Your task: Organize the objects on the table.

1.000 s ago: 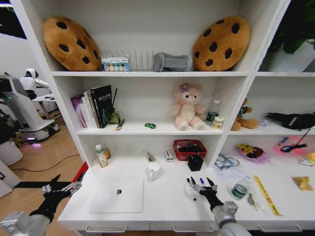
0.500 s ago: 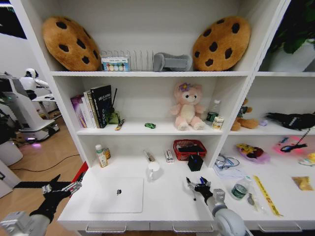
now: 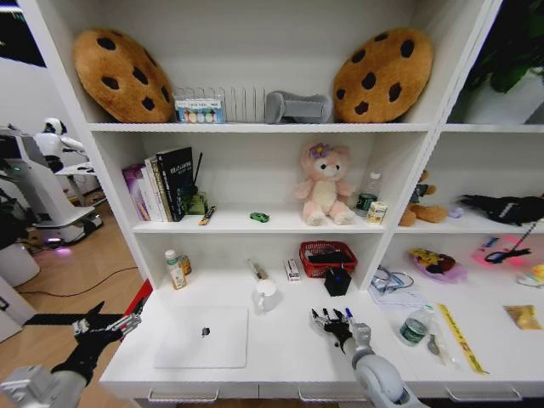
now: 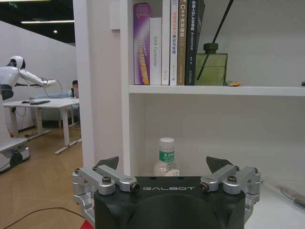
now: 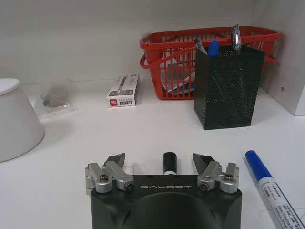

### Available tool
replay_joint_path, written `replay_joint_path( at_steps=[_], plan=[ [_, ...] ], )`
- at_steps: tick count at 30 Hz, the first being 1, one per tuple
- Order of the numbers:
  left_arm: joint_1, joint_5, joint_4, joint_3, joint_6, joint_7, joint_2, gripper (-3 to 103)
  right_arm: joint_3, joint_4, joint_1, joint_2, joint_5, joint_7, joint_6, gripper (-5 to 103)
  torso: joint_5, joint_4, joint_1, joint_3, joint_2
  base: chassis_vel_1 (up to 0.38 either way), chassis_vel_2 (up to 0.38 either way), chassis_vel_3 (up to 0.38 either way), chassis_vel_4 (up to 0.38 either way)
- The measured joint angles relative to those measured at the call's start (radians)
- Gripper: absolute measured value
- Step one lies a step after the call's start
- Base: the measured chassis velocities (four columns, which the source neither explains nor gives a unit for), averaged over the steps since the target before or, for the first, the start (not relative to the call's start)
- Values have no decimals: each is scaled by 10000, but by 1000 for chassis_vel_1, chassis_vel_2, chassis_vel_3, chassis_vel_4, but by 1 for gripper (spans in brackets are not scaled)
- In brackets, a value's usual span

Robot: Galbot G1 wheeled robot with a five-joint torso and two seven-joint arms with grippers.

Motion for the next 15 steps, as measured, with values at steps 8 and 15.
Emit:
replay_joint_path(
  at_steps=[8, 15],
  plan=[
    [0, 0, 0, 0, 0, 0, 0, 100, -104, -41, 45, -140, 12, 5, -137, 52, 0, 0, 0, 0, 0, 0, 0, 0, 0],
    [0, 0, 0, 0, 0, 0, 0, 100, -114, -60, 86, -340, 52, -29, -167, 20, 0, 0, 0, 0, 0, 0, 0, 0, 0]
  ],
)
